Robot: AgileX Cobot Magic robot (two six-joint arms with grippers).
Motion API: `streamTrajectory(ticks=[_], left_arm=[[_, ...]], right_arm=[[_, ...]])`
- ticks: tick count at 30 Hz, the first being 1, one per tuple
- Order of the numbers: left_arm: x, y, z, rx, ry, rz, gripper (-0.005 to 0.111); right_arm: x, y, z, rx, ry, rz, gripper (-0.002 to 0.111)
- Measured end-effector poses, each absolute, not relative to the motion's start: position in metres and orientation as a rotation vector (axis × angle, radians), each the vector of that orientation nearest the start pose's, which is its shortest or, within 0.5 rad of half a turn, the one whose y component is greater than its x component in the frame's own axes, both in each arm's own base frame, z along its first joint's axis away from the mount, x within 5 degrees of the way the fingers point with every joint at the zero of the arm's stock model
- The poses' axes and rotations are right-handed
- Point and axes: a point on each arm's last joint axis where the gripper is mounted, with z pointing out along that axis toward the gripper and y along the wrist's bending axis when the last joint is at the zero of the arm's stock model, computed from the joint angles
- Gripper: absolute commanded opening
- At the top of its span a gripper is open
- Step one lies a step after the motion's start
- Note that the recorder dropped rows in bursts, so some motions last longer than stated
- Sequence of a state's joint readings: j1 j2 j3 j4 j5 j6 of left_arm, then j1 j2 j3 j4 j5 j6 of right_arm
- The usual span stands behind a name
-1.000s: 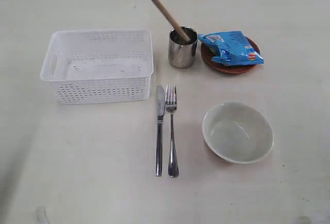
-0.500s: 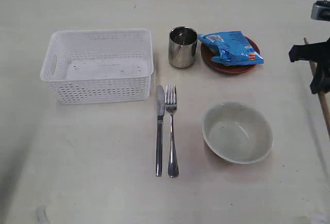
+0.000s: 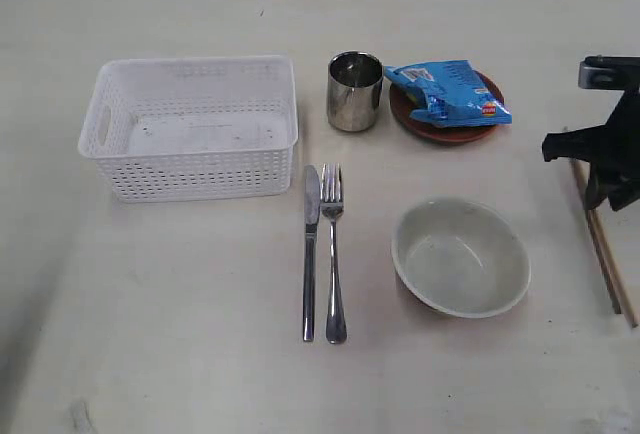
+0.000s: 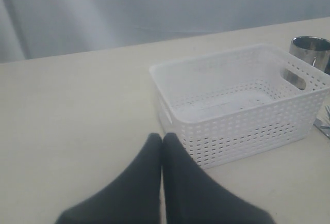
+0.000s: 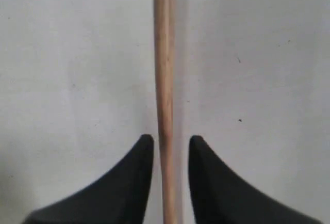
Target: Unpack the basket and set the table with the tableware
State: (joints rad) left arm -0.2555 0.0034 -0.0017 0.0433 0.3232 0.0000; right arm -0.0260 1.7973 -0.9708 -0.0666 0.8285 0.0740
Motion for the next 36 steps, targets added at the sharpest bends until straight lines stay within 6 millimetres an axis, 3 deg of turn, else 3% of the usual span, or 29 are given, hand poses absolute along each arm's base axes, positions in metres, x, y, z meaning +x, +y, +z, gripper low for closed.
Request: streamTrajectory(ticks=[2, 6, 20, 27, 30, 33, 36], left_arm=[[0.053, -0.012, 0.184, 0.258, 1.792, -0.14, 0.0], [0.053, -0.012, 0.184, 0.258, 1.792, -0.14, 0.0], [0.053, -0.012, 0.184, 0.258, 1.792, -0.14, 0.0], [0.053, -0.012, 0.184, 0.258, 1.792, -0.14, 0.0], [0.053, -0.012, 0.184, 0.258, 1.792, -0.14, 0.0], [0.053, -0.012, 0.184, 0.258, 1.792, -0.14, 0.0], [0.053, -0.012, 0.184, 0.258, 1.792, -0.14, 0.0]], right_arm=[[0.301, -0.012, 0.146, 0.087, 3.138, -0.077, 0.055], [0.302, -0.013, 0.152, 0.09, 3.153, -0.081, 0.056], [0.312, 0.002, 0.243, 0.036, 2.967, 0.165, 0.056], [0.306, 0.009, 0.258, -0.003, 2.949, 0.266, 0.056], [0.306, 0.029, 0.264, -0.145, 2.906, 0.399, 0.056], [0.306, 0.066, 0.277, -0.308, 2.832, 0.541, 0.056], [0.304, 0.109, 0.295, -0.507, 2.753, 0.576, 0.056]])
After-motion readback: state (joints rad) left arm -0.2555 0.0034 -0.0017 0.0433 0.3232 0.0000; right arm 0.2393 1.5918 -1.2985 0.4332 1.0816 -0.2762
